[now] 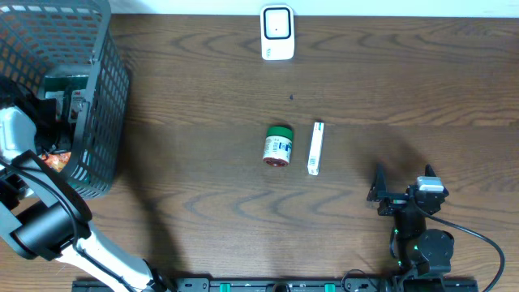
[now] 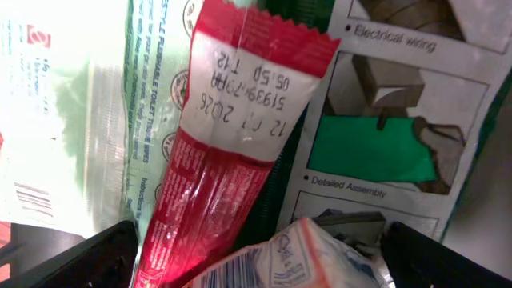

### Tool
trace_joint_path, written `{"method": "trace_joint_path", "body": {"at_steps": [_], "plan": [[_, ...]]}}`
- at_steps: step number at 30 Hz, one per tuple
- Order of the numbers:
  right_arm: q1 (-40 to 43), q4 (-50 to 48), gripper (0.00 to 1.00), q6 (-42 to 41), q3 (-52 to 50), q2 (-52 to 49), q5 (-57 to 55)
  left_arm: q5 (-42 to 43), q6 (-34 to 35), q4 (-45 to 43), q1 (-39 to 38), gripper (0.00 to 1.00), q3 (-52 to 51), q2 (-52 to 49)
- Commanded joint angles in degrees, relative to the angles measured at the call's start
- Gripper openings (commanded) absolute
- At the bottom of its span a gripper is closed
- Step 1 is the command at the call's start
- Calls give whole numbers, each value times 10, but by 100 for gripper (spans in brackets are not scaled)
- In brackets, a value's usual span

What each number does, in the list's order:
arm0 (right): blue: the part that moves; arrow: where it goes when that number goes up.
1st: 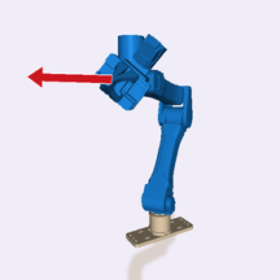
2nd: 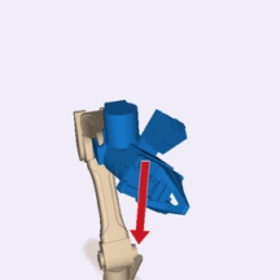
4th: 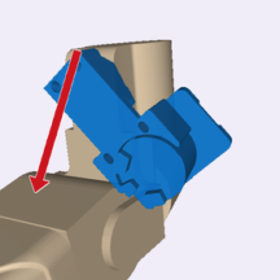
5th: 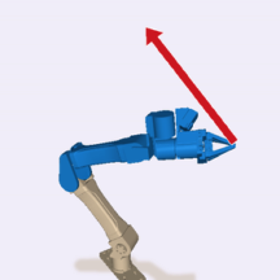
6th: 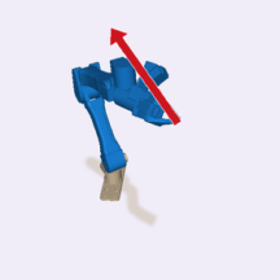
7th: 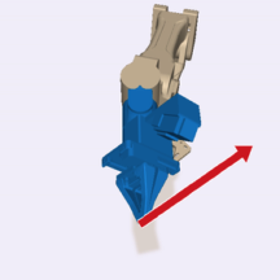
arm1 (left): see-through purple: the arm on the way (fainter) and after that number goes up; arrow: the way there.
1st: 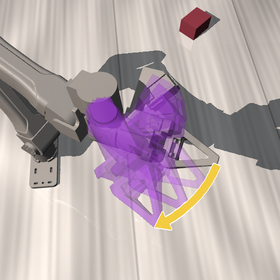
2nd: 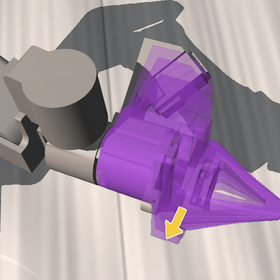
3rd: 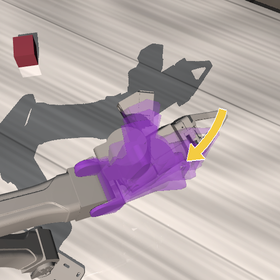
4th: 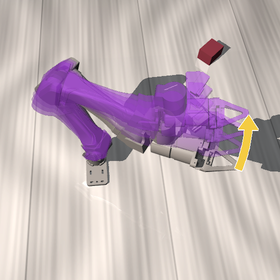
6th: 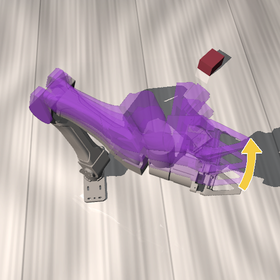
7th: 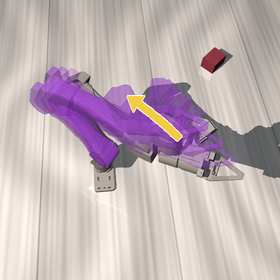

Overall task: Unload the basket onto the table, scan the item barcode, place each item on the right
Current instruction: 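Grasp the red stick sachets in the basket with the left gripper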

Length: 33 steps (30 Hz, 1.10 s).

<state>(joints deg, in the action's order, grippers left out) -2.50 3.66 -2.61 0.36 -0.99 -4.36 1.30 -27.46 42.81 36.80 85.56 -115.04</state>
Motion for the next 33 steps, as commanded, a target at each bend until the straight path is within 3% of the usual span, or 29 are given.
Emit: {"method": "trace_joint_path", "body": {"at_steps": [1, 10, 15, 19, 25, 33], "plan": [[-6, 2, 99, -7, 0, 1, 0, -9, 8, -2, 14, 98, -11, -9], [-6, 2, 99, -7, 0, 1, -1, 38, 38, -12, 28, 97, -11, -21], [-6, 2, 99, -7, 0, 1, -1, 43, 38, -11, 28, 71, -11, -22], [-6, 2, 99, -7, 0, 1, -1, 43, 38, -9, 28, 57, -11, -22], [-6, 2, 99, -7, 0, 1, -1, 43, 45, -7, 27, 8, -9, -18], [-6, 2, 99, -7, 0, 1, 0, 43, 92, -7, 27, 8, 18, 45]]}}
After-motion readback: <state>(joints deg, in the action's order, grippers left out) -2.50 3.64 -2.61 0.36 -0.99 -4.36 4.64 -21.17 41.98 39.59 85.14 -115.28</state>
